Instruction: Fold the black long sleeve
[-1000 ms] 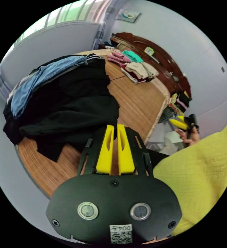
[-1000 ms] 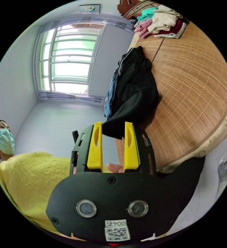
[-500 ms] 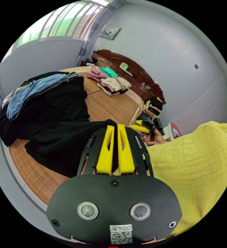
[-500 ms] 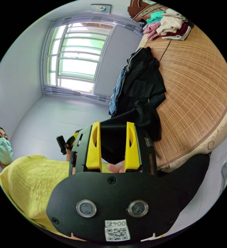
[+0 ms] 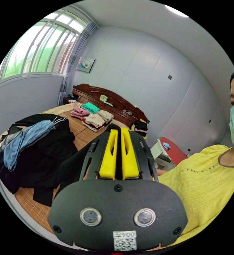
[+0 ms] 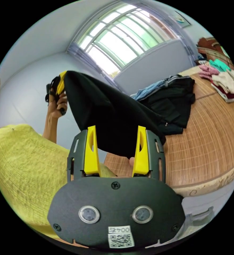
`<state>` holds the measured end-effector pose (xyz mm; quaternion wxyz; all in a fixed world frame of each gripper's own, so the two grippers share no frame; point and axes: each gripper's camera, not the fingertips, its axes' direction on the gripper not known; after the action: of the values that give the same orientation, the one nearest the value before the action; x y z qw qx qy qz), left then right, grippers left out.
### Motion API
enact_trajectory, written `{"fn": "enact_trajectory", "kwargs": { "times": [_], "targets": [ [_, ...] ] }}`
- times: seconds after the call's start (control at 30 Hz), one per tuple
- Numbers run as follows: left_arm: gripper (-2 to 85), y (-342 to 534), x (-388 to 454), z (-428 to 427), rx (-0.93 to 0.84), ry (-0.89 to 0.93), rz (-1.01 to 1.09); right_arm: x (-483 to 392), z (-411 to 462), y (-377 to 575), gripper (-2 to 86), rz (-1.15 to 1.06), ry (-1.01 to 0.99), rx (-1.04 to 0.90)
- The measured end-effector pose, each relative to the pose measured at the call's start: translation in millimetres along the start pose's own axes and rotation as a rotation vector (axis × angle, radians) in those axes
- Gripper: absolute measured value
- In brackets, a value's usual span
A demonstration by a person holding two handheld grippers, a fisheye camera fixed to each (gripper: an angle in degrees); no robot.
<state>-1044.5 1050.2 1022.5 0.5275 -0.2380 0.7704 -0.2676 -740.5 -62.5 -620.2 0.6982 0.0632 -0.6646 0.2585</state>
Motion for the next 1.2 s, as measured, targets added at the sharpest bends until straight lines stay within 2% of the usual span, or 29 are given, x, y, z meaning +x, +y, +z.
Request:
{"fn": "enact_trajectory", "kwargs": {
  "times": [0.17, 0.37, 0.47, 0.53, 0.73, 0.87, 0.93, 1.2],
  "targets": [
    [3.6, 4, -13, -31, 0.032, 0.026, -0.008, -20, 16, -3, 20.6, -0.049, 0.005, -0.002],
    [3.8, 24, -24, -32, -0.017, 0.085, -0.041, -15, 58, -32, 19.0, -0.042, 0.220, -0.042],
    [3.8, 27, -24, -34, -0.042, 0.066, -0.024, -24, 86, -47, 14.0, -0.114, 0.209, -0.104],
    [3.8, 31, -35, -43, -0.033, 0.045, -0.039, -32, 103, -57, 6.5, -0.151, 0.182, -0.136],
    [3.7, 57, -83, -66, 0.003, 0.030, -0.159, 8, 99, -87, 3.5, 0.047, 0.153, -0.105],
    [3.7, 64, -84, -68, 0.001, 0.018, -0.168, 13, 106, -91, 6.8, 0.025, 0.152, -0.149],
    [3.7, 60, -77, -63, -0.023, -0.010, -0.136, 17, 125, -84, 16.3, 0.054, 0.200, -0.229],
    [3.8, 37, -64, -53, -0.023, 0.018, -0.093, 17, 164, -63, 22.5, 0.039, 0.342, -0.294]
  ]
}}
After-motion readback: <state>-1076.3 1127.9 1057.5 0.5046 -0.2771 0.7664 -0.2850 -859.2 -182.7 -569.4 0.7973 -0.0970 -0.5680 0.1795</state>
